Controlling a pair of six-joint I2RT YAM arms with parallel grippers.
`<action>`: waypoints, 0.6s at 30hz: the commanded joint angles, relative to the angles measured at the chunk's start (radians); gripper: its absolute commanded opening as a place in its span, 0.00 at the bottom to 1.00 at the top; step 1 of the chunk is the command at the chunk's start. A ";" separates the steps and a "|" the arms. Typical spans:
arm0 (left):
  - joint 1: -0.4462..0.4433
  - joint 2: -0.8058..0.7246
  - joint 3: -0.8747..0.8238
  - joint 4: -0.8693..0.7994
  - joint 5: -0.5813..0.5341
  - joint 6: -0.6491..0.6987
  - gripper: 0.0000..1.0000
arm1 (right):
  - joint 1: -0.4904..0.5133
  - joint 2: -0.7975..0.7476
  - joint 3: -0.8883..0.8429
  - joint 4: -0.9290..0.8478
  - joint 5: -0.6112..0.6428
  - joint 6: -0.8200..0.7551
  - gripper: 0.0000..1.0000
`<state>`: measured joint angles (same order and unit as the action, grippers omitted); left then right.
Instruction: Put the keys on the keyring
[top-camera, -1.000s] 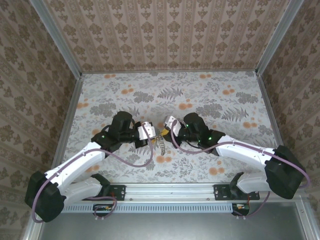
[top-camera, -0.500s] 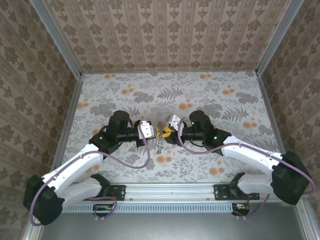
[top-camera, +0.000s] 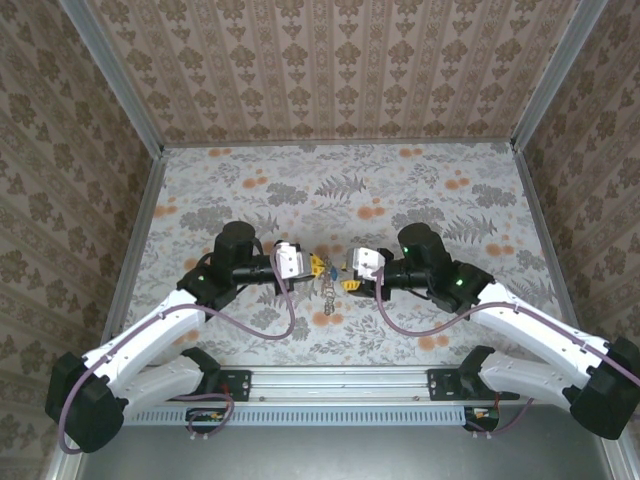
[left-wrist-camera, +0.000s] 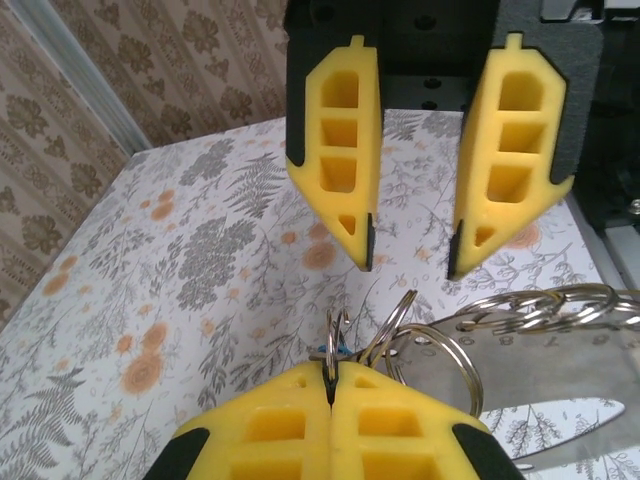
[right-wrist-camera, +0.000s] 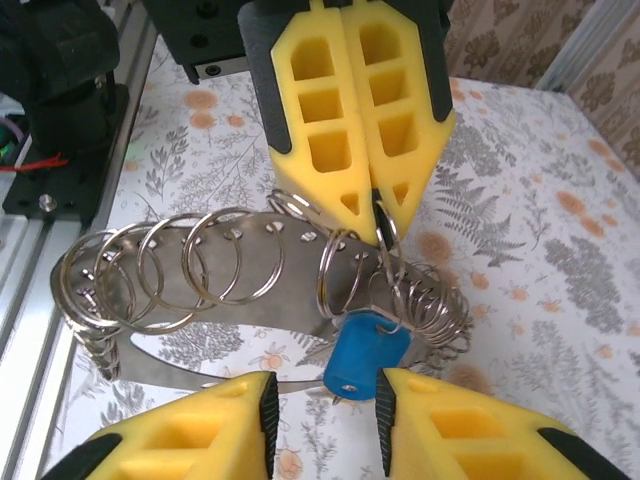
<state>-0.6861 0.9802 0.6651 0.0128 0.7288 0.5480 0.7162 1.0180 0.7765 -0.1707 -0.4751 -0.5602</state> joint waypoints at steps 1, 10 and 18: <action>-0.009 -0.012 -0.007 0.062 0.080 -0.014 0.00 | -0.004 -0.019 0.045 -0.059 0.018 -0.092 0.29; -0.040 0.005 0.010 0.055 0.090 0.016 0.00 | -0.003 0.015 0.078 -0.027 0.014 -0.130 0.23; -0.058 0.017 0.016 0.072 0.080 0.012 0.00 | 0.009 0.036 0.089 -0.042 -0.048 -0.136 0.24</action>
<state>-0.7338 0.9928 0.6651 0.0326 0.7826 0.5495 0.7181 1.0496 0.8371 -0.1921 -0.4713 -0.6781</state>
